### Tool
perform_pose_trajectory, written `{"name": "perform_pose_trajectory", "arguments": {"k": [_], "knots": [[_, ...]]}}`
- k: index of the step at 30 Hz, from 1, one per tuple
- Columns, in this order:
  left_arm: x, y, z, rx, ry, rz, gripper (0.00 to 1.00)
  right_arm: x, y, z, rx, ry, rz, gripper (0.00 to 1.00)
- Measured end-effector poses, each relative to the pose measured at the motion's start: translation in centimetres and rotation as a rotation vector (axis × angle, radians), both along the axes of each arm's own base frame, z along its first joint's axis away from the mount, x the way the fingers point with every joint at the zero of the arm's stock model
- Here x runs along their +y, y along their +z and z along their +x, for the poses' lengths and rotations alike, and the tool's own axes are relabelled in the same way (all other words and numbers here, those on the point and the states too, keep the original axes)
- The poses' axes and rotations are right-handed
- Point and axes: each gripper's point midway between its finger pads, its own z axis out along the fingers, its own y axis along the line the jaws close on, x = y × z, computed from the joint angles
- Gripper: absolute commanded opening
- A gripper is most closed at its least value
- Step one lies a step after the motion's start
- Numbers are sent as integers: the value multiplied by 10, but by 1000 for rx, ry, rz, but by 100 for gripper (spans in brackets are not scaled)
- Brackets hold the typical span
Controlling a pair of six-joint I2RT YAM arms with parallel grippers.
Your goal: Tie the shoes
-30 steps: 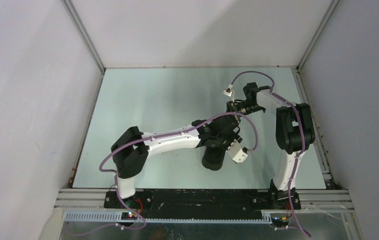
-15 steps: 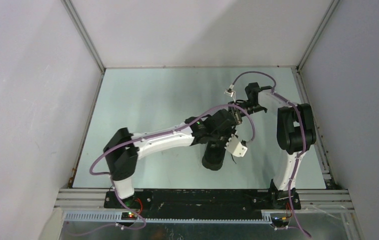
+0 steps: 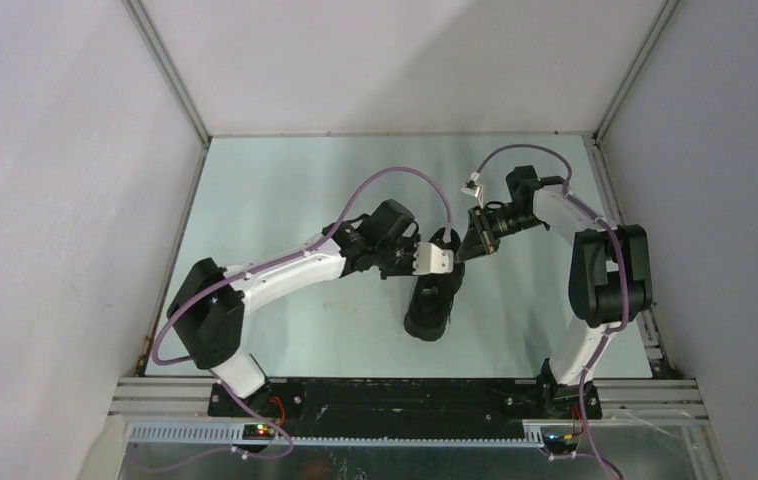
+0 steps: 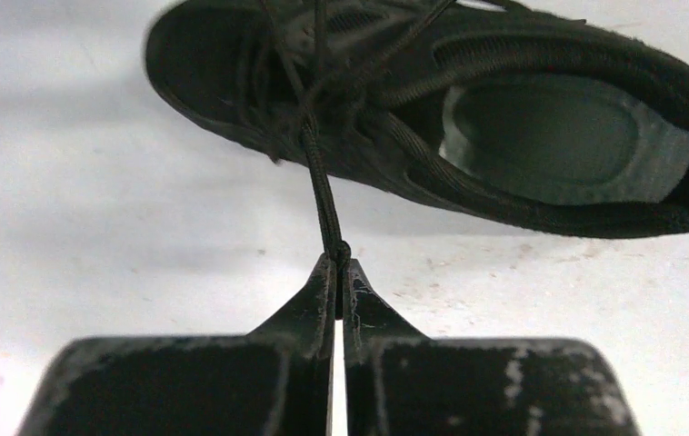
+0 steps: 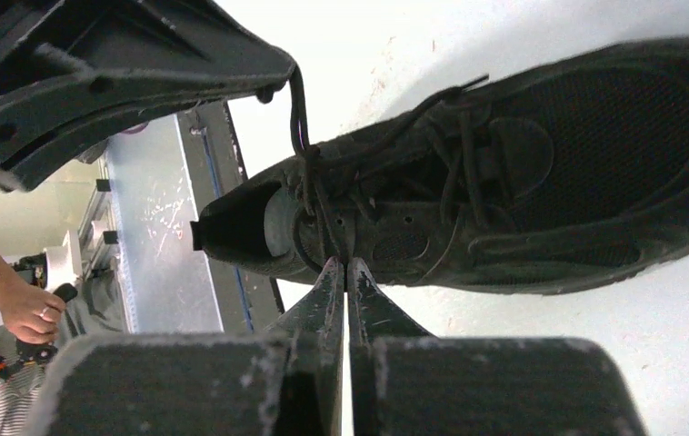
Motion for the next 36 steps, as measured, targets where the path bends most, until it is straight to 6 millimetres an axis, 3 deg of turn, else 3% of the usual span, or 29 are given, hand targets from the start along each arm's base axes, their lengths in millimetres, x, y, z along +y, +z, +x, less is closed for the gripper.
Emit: {"name": "perform_pose_trajectory", "arguments": {"k": [4, 14, 29, 36], "knots": [[13, -14, -4, 56, 47, 4, 0, -6, -6, -9, 21, -16, -36, 0], [21, -11, -2, 63, 123, -83, 0, -31, -6, -13, 16, -102, -75, 0], [28, -21, 29, 36, 315, -152, 0, -53, -9, -18, -7, -191, -104, 0], [29, -23, 31, 47, 337, -158, 0, -57, -9, -23, -58, -215, -124, 0]]}}
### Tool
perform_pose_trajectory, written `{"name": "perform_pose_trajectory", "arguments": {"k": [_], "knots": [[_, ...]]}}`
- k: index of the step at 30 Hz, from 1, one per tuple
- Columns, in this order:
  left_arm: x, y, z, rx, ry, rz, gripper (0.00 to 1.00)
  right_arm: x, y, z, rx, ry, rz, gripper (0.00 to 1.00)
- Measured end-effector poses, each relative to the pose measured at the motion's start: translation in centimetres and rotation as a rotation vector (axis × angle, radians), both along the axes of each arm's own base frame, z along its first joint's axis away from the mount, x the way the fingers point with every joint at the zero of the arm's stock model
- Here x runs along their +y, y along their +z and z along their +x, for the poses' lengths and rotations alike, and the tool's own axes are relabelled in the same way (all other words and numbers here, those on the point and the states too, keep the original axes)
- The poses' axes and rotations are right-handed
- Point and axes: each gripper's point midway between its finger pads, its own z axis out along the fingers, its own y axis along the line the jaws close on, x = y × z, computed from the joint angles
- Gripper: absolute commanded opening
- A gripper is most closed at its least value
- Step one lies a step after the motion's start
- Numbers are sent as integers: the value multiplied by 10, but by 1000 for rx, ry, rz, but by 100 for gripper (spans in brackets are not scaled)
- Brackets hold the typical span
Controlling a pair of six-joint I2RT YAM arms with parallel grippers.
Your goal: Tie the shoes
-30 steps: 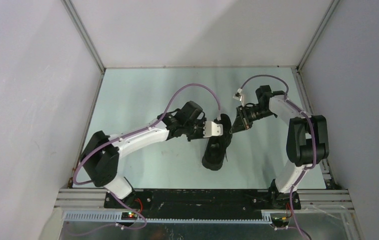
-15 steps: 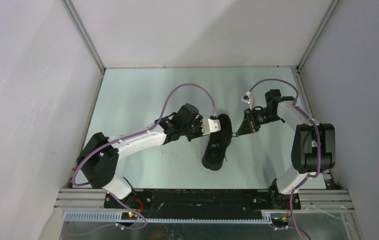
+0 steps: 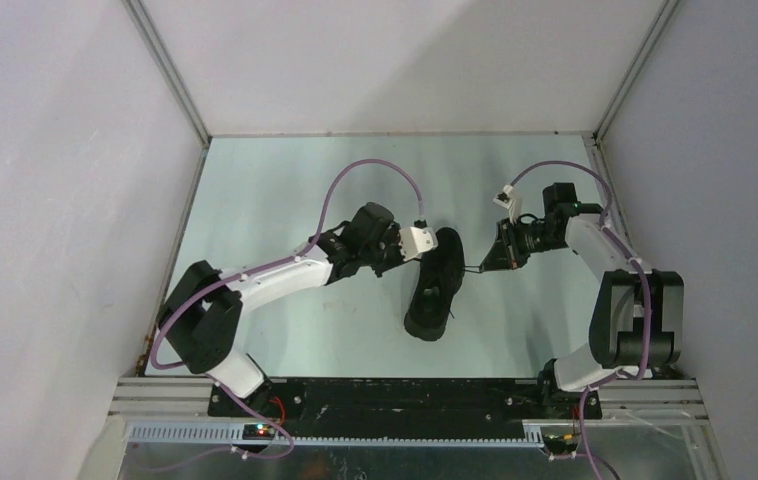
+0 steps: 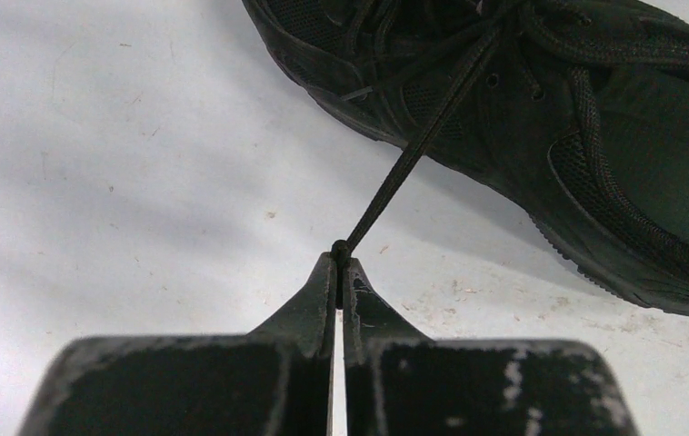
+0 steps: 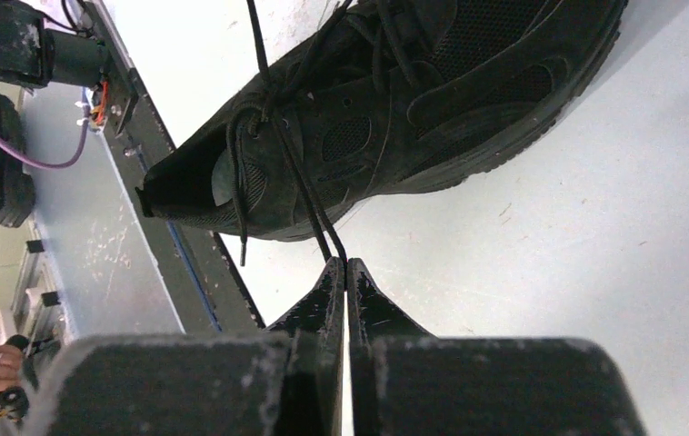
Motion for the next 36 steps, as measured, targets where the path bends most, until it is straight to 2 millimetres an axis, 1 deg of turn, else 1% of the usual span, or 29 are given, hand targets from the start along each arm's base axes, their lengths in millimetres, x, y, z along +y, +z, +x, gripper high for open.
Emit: {"name": "perform_pose_trajectory", "arguments": {"k": [6, 10, 11, 15, 18, 20, 21, 22, 23, 24, 25, 27, 29, 31, 32, 34, 36], "knots": [[4, -5, -2, 12, 3, 15, 0, -5, 1, 2, -42, -20, -32, 0], [11, -17, -8, 33, 6, 40, 0, -8, 0, 4, -50, -40, -43, 0], [15, -22, -10, 39, 14, 59, 0, -11, -4, 5, -49, -47, -62, 0], [48, -42, -10, 82, 85, 150, 0, -27, -17, 6, -29, -97, -129, 0], [62, -49, -11, 98, 113, 187, 0, -32, -21, 6, -26, -108, -157, 0], [64, -50, -11, 103, 118, 195, 0, -32, -22, 6, -26, -106, -157, 0], [63, -49, -12, 105, 115, 193, 1, -31, -21, 6, -27, -104, -152, 7], [62, -49, -12, 106, 112, 189, 2, -29, -20, 6, -32, -100, -147, 12], [61, -48, -12, 110, 106, 182, 3, -27, -19, 6, -38, -95, -138, 21], [58, -46, -14, 116, 97, 171, 4, -25, -17, 7, -42, -95, -130, 26], [55, -44, -14, 119, 90, 160, 5, -21, -13, 7, -48, -93, -114, 33], [46, -38, -15, 133, 71, 123, 7, -10, -4, 6, -50, -82, -72, 41], [33, -27, -16, 152, 46, 71, 8, 3, 3, 5, -39, -56, -35, 46], [20, -16, -18, 173, 24, 14, 9, 23, 11, 4, -7, -12, 4, 52], [14, -9, -19, 189, 18, -16, 9, 33, 13, 5, 16, 9, 22, 60], [6, -1, -20, 219, 13, -53, 9, 52, 15, 10, 78, 40, 60, 66], [-1, 5, -21, 247, 9, -82, 9, 62, 11, 16, 147, 45, 83, 67]]}}
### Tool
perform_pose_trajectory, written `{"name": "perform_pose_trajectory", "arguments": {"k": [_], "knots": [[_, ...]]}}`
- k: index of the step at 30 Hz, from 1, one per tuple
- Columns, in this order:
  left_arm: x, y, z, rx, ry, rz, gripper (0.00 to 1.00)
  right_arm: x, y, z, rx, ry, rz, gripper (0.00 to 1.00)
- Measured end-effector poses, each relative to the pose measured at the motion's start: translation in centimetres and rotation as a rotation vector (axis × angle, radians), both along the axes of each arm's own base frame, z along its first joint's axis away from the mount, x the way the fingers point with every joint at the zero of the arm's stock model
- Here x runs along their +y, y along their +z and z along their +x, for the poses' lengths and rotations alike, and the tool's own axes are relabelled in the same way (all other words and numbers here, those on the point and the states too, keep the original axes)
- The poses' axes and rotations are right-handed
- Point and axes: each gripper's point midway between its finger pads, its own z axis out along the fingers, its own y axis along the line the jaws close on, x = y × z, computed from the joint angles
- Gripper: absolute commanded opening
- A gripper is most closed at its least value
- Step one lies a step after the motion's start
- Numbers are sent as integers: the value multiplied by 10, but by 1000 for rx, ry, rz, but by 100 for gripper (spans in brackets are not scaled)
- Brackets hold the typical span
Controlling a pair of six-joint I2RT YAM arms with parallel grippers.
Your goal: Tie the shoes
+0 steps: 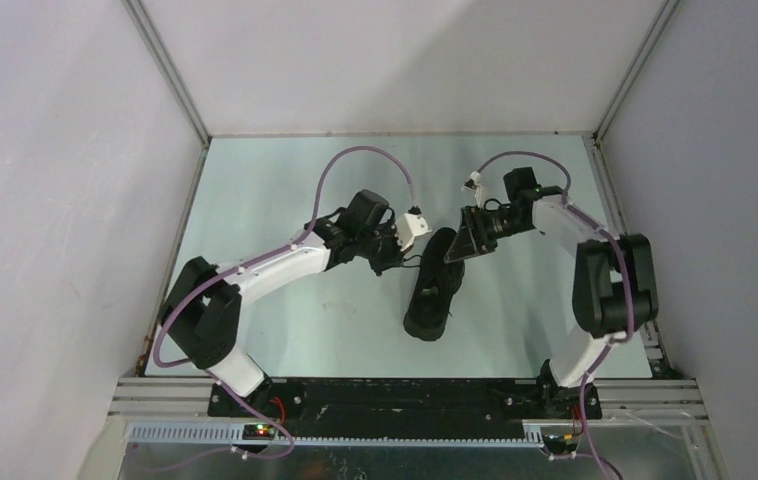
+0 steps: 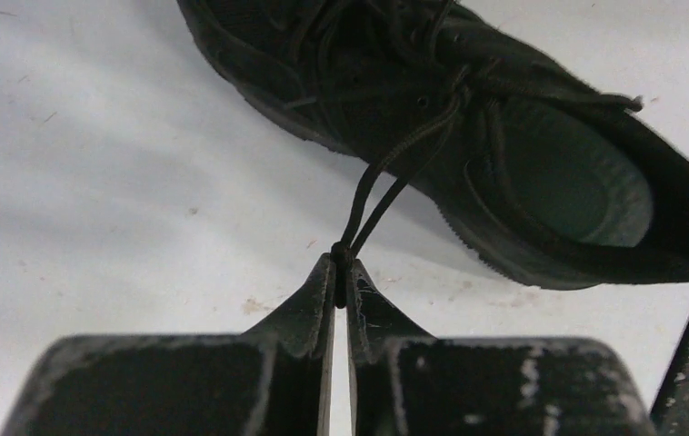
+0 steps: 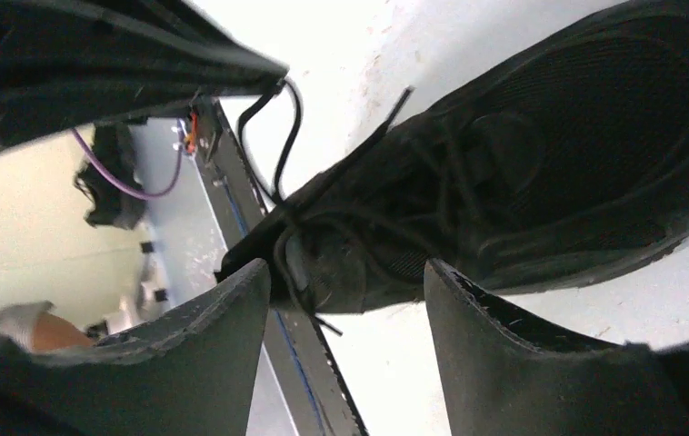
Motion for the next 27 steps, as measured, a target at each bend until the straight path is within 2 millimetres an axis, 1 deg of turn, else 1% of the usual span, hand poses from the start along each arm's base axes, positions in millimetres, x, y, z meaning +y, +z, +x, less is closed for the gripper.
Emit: {"name": "perform_pose_trajectory", "arguments": {"k": [3, 5, 7, 12, 16, 18, 20, 21, 22, 23, 24, 25, 27], "knots": [[-8, 1, -3, 44, -1, -26, 9, 4, -14, 12, 117, -30, 6, 68], [-9, -2, -6, 68, -2, -28, 9, 2, -21, 15, 165, -51, 0, 68], [-9, -4, -8, 86, -3, -29, 8, -1, -24, 15, 208, -75, -10, 69], [-10, -5, -10, 104, 1, -34, 8, -4, -25, 15, 247, -102, -28, 68], [-11, -6, -11, 111, -1, -34, 8, 2, -28, 11, 264, -86, -38, 68], [-11, -7, -11, 115, -2, -33, 8, 7, -33, 8, 280, -72, -47, 65], [-11, -7, -12, 116, -3, -33, 8, 11, -38, 6, 299, -64, -54, 59], [-11, -7, -12, 116, -3, -33, 8, 12, -41, 6, 306, -63, -58, 52], [-11, -7, -12, 116, -3, -33, 8, 12, -42, 6, 311, -64, -58, 48], [-11, -8, -12, 117, -3, -32, 8, 12, -42, 7, 313, -64, -58, 37], [-11, -8, -12, 117, -3, -32, 8, 12, -43, 7, 320, -68, -58, 32], [-11, -8, -12, 117, -3, -32, 7, 12, -42, 6, 322, -67, -54, 23], [-11, -8, -12, 117, -2, -32, 7, 13, -40, 6, 327, -66, -40, 14]]}}
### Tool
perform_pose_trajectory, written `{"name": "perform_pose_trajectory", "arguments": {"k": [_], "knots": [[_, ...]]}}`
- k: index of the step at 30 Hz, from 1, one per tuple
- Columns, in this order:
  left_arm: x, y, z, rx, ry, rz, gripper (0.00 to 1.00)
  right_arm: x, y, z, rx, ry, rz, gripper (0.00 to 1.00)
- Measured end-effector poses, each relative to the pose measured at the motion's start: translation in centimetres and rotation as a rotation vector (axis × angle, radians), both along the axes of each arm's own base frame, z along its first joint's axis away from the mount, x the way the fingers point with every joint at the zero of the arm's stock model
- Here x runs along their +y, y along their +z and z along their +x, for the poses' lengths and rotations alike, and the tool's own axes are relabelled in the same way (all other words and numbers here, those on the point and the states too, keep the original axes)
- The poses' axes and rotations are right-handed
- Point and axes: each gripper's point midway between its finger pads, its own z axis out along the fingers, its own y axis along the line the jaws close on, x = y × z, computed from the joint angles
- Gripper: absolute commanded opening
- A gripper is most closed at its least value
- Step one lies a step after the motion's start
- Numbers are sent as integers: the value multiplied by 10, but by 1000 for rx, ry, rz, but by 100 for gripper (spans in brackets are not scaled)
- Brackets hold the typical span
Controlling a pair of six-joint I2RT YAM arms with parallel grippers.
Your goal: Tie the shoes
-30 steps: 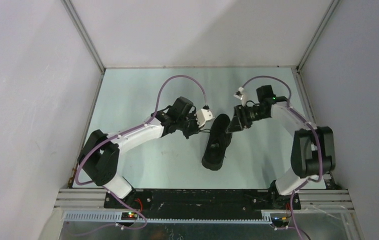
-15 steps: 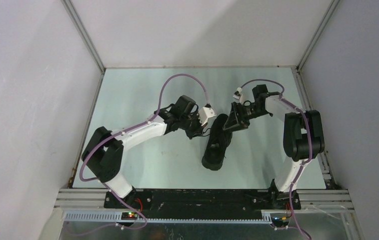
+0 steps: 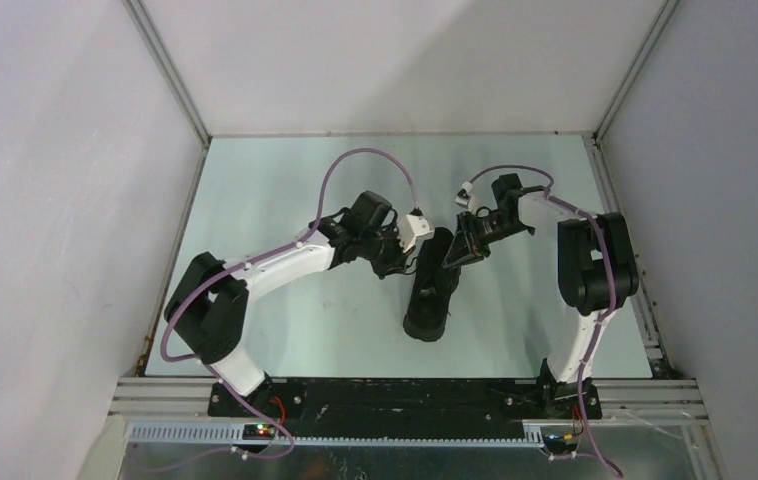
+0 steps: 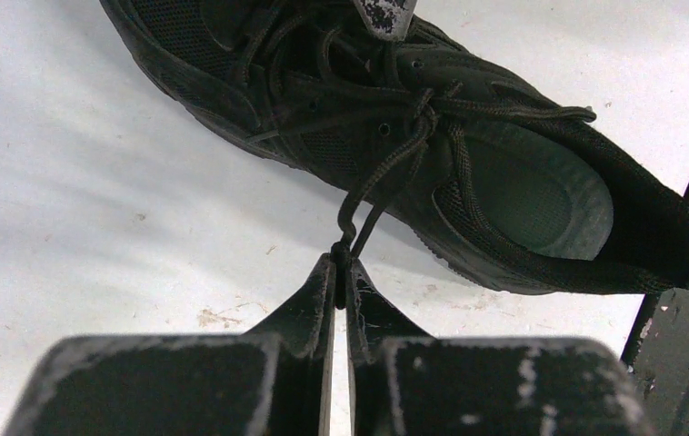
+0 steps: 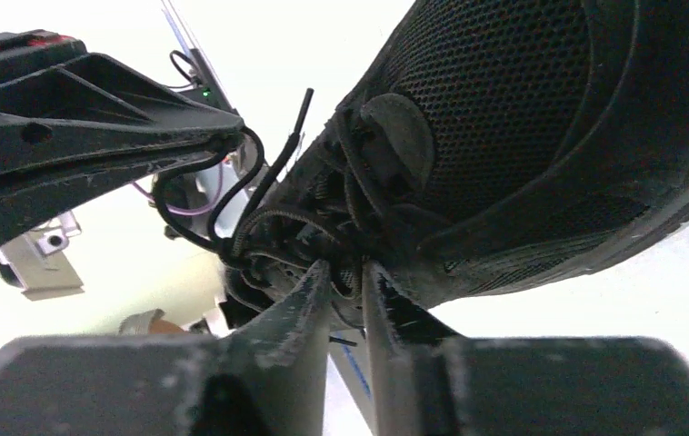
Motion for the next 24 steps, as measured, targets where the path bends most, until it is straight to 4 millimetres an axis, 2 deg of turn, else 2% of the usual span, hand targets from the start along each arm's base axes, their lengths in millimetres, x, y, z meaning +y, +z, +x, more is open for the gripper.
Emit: {"name": "perform_pose_trajectory", "arguments": {"k": [5, 12, 16, 24], "knots": [[1, 0, 1, -5, 4, 5, 7, -8, 9, 7, 3, -37, 47, 1], [11, 5, 4, -53, 22, 27, 2, -62, 33, 33, -77, -190, 77, 0], [15, 11, 8, -88, 38, 36, 0, -73, 40, 28, -127, -190, 38, 0], [32, -2, 15, -95, 91, 125, 0, -72, 34, 8, -223, -121, -80, 0]]}}
